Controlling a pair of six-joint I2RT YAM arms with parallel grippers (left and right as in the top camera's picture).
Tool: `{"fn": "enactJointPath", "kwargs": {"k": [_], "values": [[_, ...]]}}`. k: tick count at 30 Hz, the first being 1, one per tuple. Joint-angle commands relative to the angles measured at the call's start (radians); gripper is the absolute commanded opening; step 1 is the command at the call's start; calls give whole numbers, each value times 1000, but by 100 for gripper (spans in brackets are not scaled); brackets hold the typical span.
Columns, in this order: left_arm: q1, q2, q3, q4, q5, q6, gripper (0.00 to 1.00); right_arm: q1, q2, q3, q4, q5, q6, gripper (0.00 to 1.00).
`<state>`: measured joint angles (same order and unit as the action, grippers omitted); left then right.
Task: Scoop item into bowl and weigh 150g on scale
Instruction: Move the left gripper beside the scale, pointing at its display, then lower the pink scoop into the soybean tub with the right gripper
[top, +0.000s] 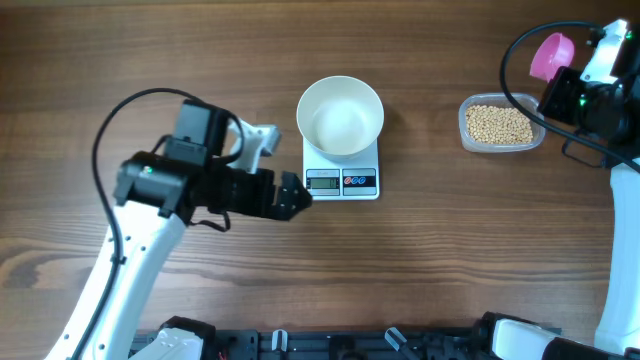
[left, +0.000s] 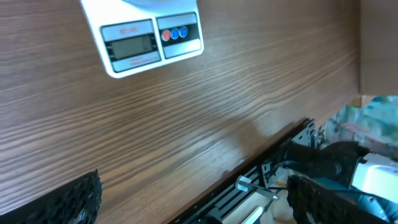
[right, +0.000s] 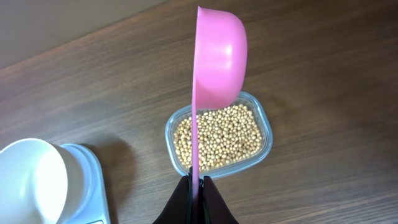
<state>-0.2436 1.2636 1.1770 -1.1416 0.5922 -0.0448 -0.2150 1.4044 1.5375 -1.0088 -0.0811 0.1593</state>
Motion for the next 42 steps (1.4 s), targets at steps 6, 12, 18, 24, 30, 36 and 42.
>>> {"fn": "enactJointPath", "kwargs": {"k": [6, 12, 18, 24, 30, 36, 42], "values": [[103, 48, -12, -47, -35, 147, 100, -2, 5, 6, -32, 6, 28, 4], [103, 138, -17, 8, -32, 153, 100, -2, 5, 6, -51, 6, 28, 4], [103, 158, -17, 77, -32, 145, 100, -2, 5, 6, -52, 6, 27, 4], [108, 158, -17, 133, -32, 145, 100, -2, 5, 6, -51, 6, 28, 4], [138, 158, -17, 147, -32, 145, 100, -2, 5, 6, -52, 5, 28, 4], [139, 158, -17, 142, -5, 146, 100, -2, 5, 6, -52, 6, 28, 4], [139, 158, -17, 132, 43, 146, 100, -2, 5, 6, -51, 6, 28, 4]]}}
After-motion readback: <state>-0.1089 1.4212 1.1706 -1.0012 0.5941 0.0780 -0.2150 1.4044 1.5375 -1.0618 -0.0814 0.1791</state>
